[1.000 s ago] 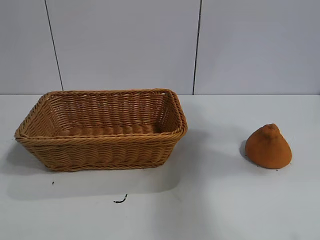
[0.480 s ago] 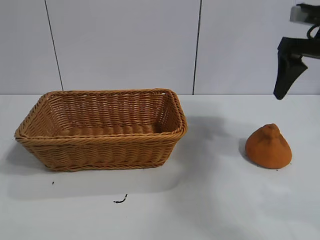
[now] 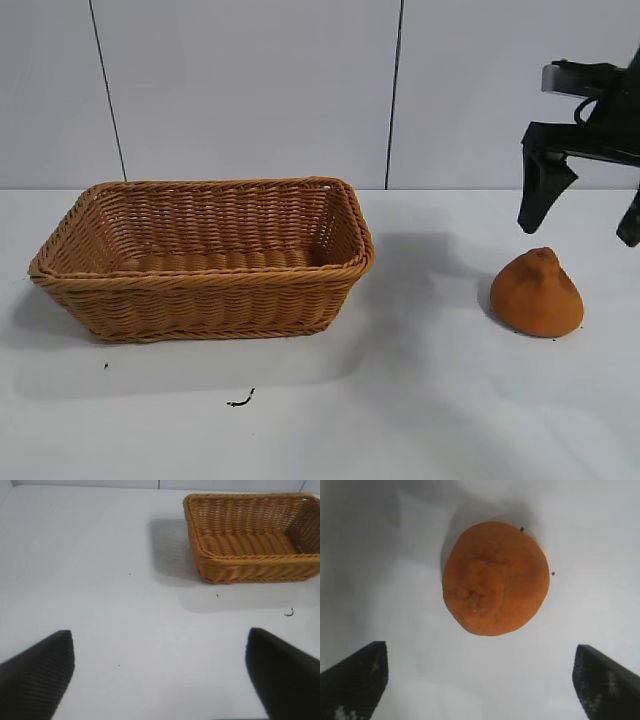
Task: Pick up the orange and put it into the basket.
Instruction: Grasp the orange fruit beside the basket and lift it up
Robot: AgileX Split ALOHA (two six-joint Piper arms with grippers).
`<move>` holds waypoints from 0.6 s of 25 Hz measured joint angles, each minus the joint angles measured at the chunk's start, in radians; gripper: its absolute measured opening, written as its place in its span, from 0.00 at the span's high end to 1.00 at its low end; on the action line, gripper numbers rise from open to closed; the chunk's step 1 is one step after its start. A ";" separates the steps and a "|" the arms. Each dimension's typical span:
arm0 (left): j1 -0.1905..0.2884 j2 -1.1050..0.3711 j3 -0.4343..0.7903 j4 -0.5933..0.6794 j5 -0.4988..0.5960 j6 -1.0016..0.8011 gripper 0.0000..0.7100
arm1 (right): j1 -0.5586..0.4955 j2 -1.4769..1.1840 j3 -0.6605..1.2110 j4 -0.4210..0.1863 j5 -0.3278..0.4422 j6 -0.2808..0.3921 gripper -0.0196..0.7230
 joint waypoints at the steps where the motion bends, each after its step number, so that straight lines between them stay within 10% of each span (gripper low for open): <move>1: 0.000 0.000 0.000 0.000 0.000 0.000 0.06 | 0.002 0.022 -0.009 -0.002 0.000 0.007 0.04; 12: 0.000 0.000 0.000 0.000 0.000 0.000 0.06 | 0.005 0.222 -0.035 -0.058 0.004 0.057 0.05; 15: 0.000 0.000 0.000 0.000 0.000 0.000 0.06 | 0.005 0.232 -0.035 -0.058 0.002 0.059 0.22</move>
